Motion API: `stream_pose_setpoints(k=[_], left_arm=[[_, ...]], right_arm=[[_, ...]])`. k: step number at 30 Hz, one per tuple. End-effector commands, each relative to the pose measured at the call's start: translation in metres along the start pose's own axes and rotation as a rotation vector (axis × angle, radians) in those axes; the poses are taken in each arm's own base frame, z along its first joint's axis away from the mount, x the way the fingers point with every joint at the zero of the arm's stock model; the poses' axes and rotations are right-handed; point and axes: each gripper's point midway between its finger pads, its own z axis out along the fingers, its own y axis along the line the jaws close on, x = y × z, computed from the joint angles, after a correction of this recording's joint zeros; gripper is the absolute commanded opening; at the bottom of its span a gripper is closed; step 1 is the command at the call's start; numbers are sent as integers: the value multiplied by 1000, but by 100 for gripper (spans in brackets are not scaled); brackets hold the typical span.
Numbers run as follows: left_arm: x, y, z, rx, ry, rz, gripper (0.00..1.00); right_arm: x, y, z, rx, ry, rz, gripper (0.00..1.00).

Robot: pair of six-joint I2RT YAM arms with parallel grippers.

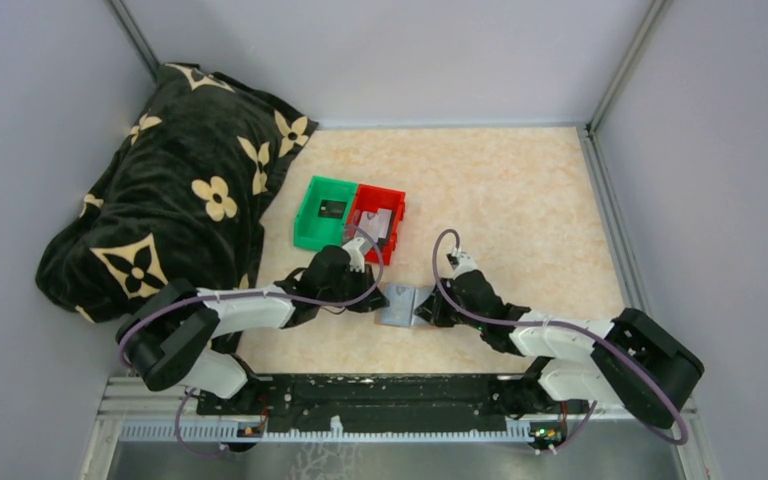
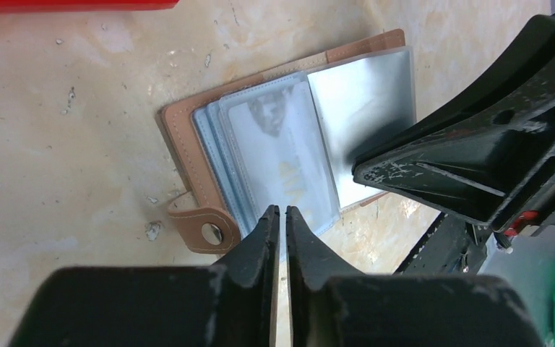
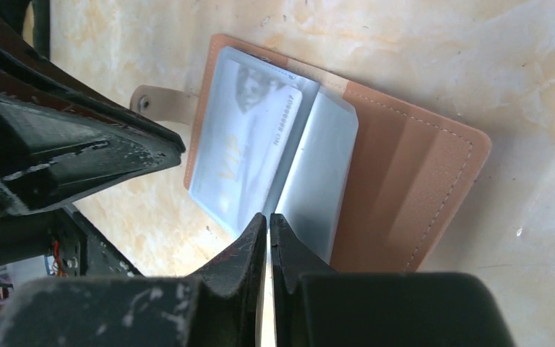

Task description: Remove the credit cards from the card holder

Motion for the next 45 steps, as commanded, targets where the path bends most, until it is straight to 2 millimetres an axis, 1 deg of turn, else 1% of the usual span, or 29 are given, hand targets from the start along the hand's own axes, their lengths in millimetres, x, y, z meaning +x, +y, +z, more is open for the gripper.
stream_pose_setpoints(k=[1, 4, 6, 9, 10, 11, 16, 19, 23, 26, 28, 37, 40, 45], left_arm=[[-14, -5, 5, 6, -44, 16, 15], [-14, -3, 5, -4, -51, 12, 24], [-15, 0, 5, -11, -58, 7, 33], [-17, 2, 3, -16, -69, 0, 50], [-17, 2, 3, -15, -71, 0, 54], [-17, 1, 2, -12, -73, 0, 56], [-17, -5, 3, 25, -73, 3, 56], [-18, -10, 2, 53, -74, 1, 56], [-18, -12, 2, 62, -75, 4, 56], [-19, -13, 2, 65, -80, 8, 56], [-19, -12, 2, 65, -80, 10, 56], [-17, -11, 4, 68, -75, 1, 56], [-17, -12, 4, 68, -75, -1, 56], [-16, -11, 3, 68, -77, -2, 56]], right_arm=[[-11, 12, 6, -49, -37, -3, 5], [-16, 22, 6, -84, -43, -7, 4], [-20, 27, 7, -93, -46, -16, 2], [-24, 33, 8, -107, -49, -28, 0], [-25, 34, 9, -107, -51, -30, 0], [-25, 33, 11, -105, -48, -33, 0], [-13, 27, 22, -102, -11, -13, 0], [-5, 17, 27, -78, 6, 15, 0], [6, 6, 26, -65, 19, 41, 0], [10, 2, 24, -60, 26, 48, 0], [10, 2, 21, -63, 23, 50, 0], [-4, 9, 12, -62, -15, 33, 0], [-4, 6, 11, -53, -16, 28, 0], [2, 0, 14, -46, 1, 34, 0]])
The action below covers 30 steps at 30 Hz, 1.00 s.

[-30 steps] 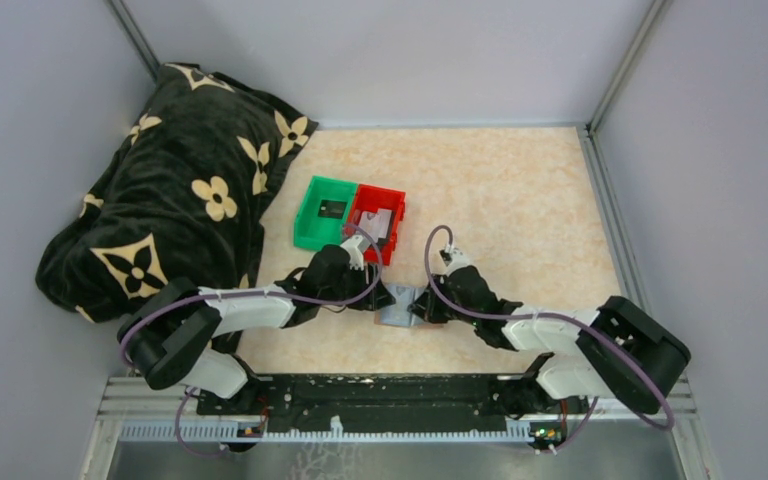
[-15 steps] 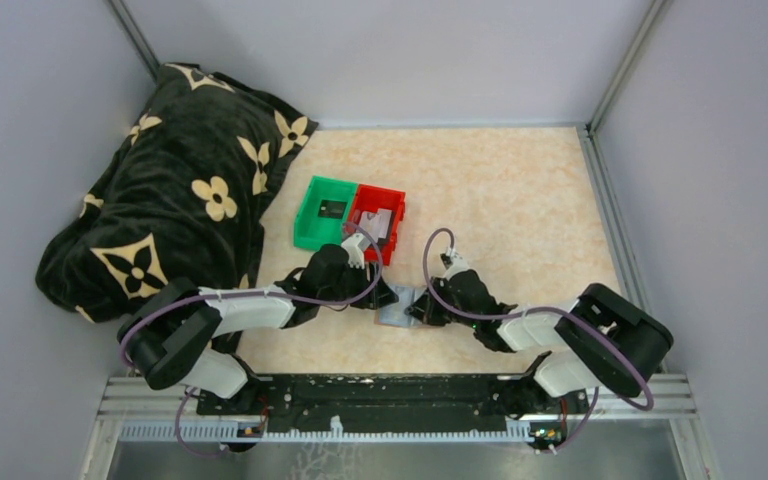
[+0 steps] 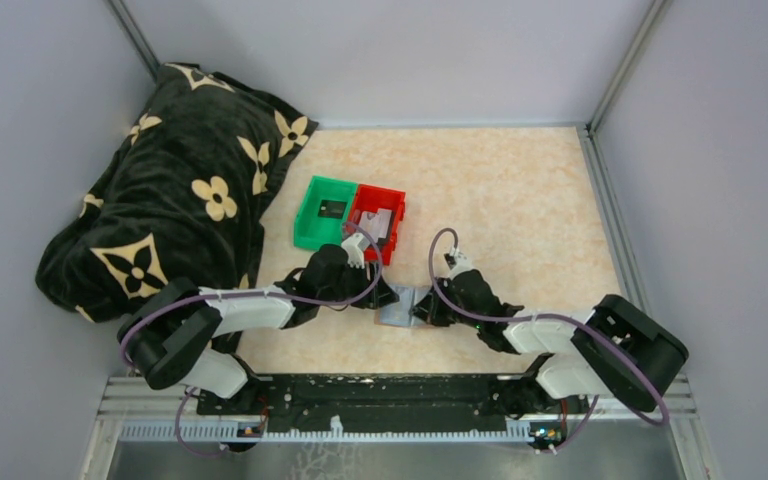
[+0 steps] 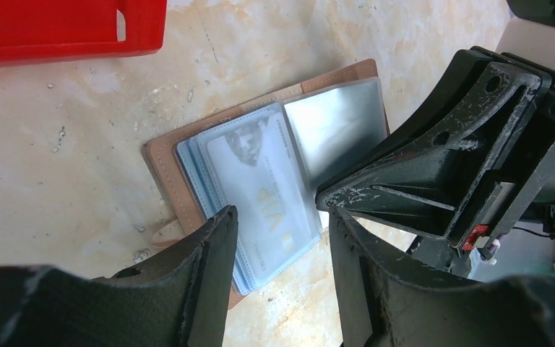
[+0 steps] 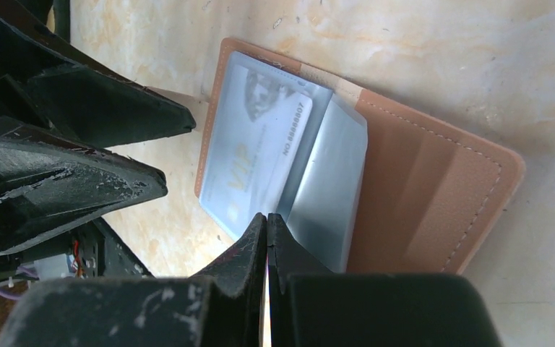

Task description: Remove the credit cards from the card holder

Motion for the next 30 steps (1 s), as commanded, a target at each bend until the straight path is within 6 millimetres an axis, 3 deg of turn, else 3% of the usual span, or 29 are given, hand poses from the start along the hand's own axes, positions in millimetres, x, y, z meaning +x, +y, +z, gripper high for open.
stream_pose_setpoints(k=[1, 13, 22, 30], left_arm=[[1, -1, 0, 17, -4, -7, 56], [0, -1, -3, 17, -17, -6, 56], [1, -18, -5, 106, -10, -28, 56], [11, -9, 0, 89, 19, -45, 56]], right_arm=[[-3, -1, 2, -9, -19, -7, 0], [4, -11, 2, 14, -9, 11, 0], [8, -14, 5, 13, 2, 21, 0], [9, -15, 4, 11, 2, 27, 0]])
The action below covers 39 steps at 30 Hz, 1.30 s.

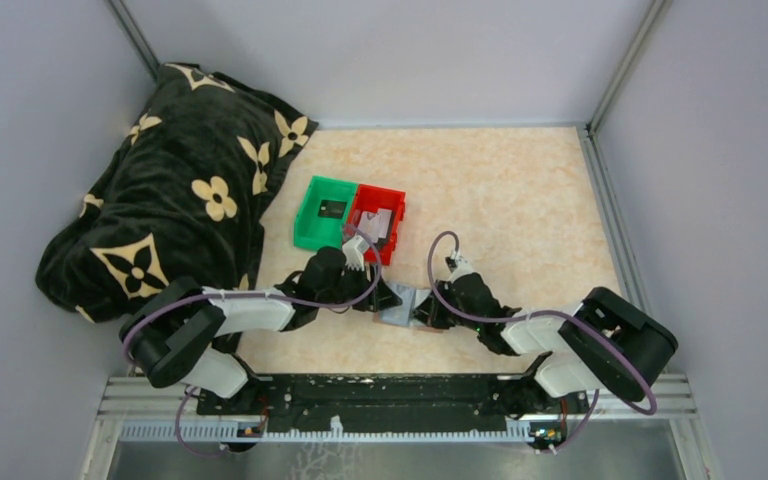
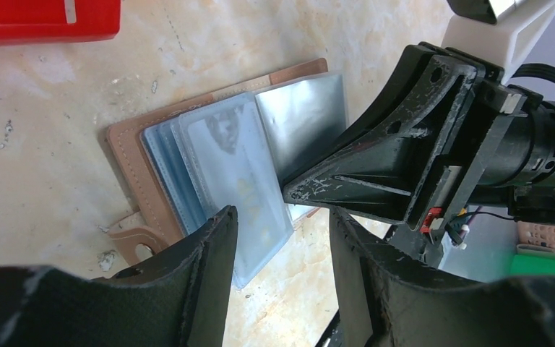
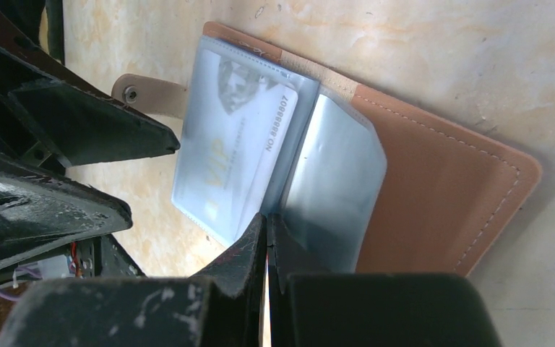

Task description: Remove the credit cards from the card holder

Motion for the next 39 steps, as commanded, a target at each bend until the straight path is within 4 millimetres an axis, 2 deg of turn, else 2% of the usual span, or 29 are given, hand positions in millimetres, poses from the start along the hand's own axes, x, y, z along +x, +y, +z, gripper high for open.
stream_pose_setpoints(k=[1, 15, 23, 34, 39], left_arm=[[5, 4, 1, 6, 8, -9, 56], [-8, 13, -9, -45, -40, 6, 56], [2, 16, -5, -29, -11, -18, 56], [5, 5, -1, 42, 6, -31, 56], [3, 1, 0, 56, 6, -35, 44]], right_arm=[[1, -6, 0, 10, -3, 2, 0], [4, -9, 1, 8, 3, 16, 0], [4, -9, 1, 5, 5, 18, 0], [5, -8, 3, 4, 14, 20, 0], [5, -8, 4, 1, 14, 20, 0]])
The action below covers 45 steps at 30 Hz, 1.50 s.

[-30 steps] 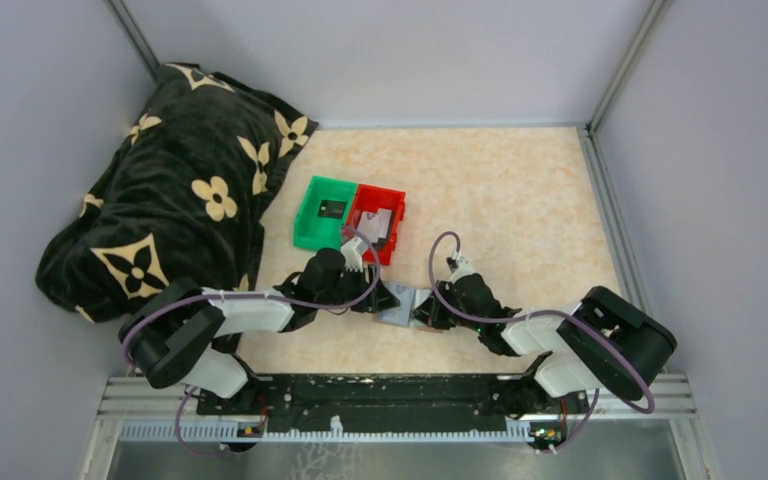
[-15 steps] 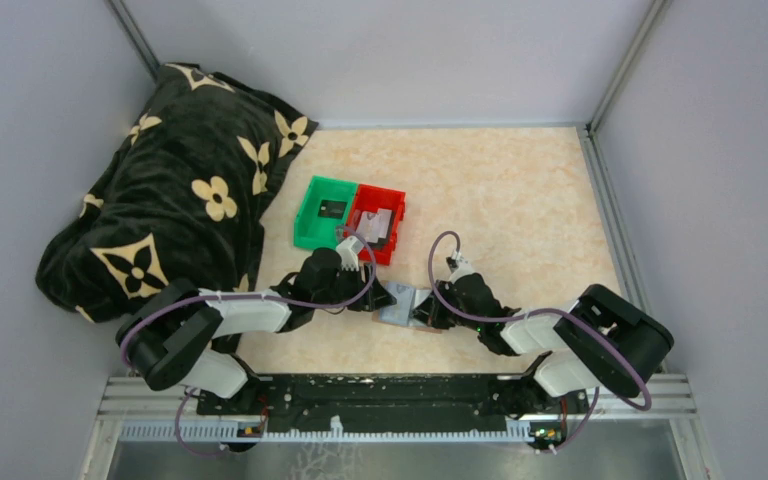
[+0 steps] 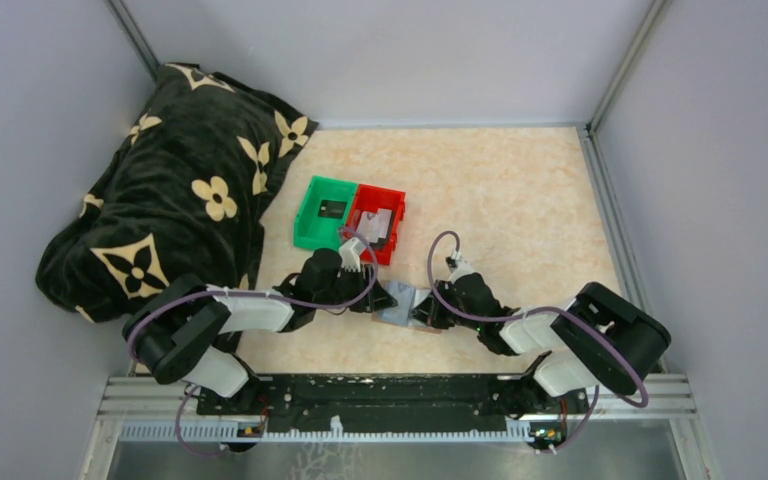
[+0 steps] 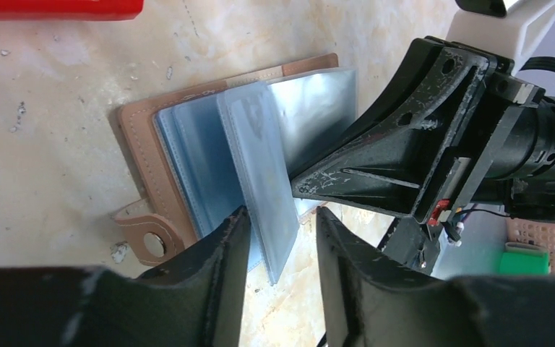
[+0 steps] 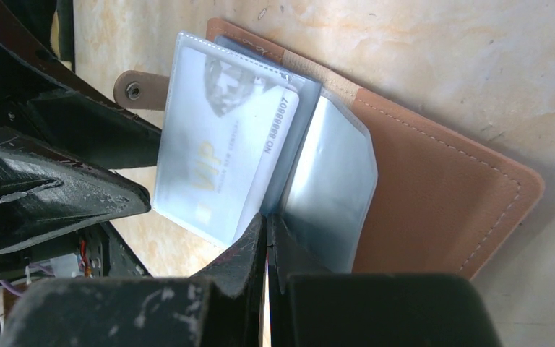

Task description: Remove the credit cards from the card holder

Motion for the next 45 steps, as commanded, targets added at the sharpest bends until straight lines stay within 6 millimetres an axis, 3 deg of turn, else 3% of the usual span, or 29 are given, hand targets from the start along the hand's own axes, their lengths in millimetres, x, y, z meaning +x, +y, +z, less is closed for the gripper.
stream_pose_setpoints(k=[1, 4, 10, 16, 23, 29, 34, 45], left_arm=[[-2, -9, 1, 51, 0, 2, 40], [-2, -14, 2, 73, 8, -3, 25], [-2, -21, 5, 109, 21, -4, 9], [-4, -32, 9, 148, 27, -15, 8], [-6, -36, 18, 113, 45, 5, 8], [-8, -40, 25, 82, 50, 23, 14], [-9, -37, 28, 45, 54, 36, 14], [-7, -39, 33, 45, 63, 47, 14]], right_arm=[[4, -9, 1, 26, 13, 1, 0], [3, -8, 1, 24, 11, 1, 0], [2, -6, -1, 17, 9, 2, 0], [-9, 8, -12, -18, -19, -22, 0], [-39, 26, -42, 3, -120, -75, 0], [-55, 10, -69, 113, -184, -96, 0], [-43, -14, -78, 180, -142, -100, 0], [-2, -25, -81, 131, -27, -42, 0]])
